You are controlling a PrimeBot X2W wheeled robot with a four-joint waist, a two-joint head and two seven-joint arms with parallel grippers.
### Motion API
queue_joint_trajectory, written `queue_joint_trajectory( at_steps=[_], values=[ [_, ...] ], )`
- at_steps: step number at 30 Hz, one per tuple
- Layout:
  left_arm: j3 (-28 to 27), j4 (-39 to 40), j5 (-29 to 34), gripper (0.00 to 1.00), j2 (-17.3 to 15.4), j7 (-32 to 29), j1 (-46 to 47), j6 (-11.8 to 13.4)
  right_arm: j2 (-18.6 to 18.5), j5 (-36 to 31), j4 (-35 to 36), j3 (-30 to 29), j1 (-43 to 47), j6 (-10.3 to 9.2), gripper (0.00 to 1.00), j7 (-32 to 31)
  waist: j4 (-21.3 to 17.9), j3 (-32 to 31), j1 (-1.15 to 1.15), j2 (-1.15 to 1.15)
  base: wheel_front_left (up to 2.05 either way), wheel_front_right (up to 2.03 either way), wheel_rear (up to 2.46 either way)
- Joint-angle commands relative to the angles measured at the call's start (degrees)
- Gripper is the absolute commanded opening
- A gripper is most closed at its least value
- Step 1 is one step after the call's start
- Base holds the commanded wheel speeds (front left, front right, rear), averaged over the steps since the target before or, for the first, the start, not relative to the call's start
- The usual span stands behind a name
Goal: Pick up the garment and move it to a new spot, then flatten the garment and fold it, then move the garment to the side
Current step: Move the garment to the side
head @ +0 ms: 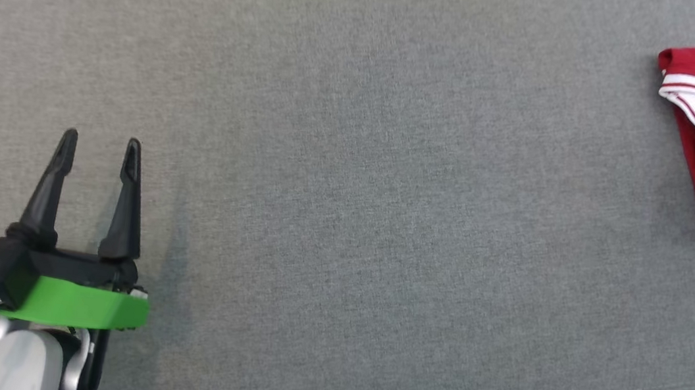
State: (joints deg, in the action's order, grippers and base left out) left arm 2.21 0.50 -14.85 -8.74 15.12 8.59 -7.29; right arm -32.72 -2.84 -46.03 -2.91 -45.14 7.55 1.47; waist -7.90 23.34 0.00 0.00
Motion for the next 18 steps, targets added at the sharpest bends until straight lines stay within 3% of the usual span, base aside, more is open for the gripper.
queue_joint_trajectory(
  at_steps=[1, 4, 9, 18],
  values=[
    [0.2, -0.7, -0.4, 1.0, 0.4, 0.0, -1.1, -0.1, 1.1, 1.2, 1.5, -0.5, 2.4, -0.12, 1.0, 1.8, 2.3, -5.8, 0.0, 0.0, 0.0, 0.0, 0.0],
    [0.0, -2.1, -0.6, 1.0, 1.1, 0.0, -2.4, -0.1, 5.4, 6.5, 5.9, -0.8, 6.3, -0.11, 1.0, 5.4, 3.1, -8.5, 0.0, 0.0, 0.0, 0.0, 0.0],
    [-1.2, -4.1, -0.9, 1.0, 2.2, 0.0, -4.0, -0.2, 7.9, 12.9, 17.2, 0.5, 15.3, -0.12, 1.0, 8.3, 4.6, -12.2, 0.0, 0.0, 0.0, 0.0, 0.0],
    [-2.8, -7.0, -1.1, 1.0, 4.1, 0.0, -7.1, -0.2, 13.1, 14.0, 34.1, 1.9, 30.4, -0.12, 1.0, 6.5, 6.4, -17.9, 0.0, 0.0, 0.0, 0.0, 0.0]
  ],
)
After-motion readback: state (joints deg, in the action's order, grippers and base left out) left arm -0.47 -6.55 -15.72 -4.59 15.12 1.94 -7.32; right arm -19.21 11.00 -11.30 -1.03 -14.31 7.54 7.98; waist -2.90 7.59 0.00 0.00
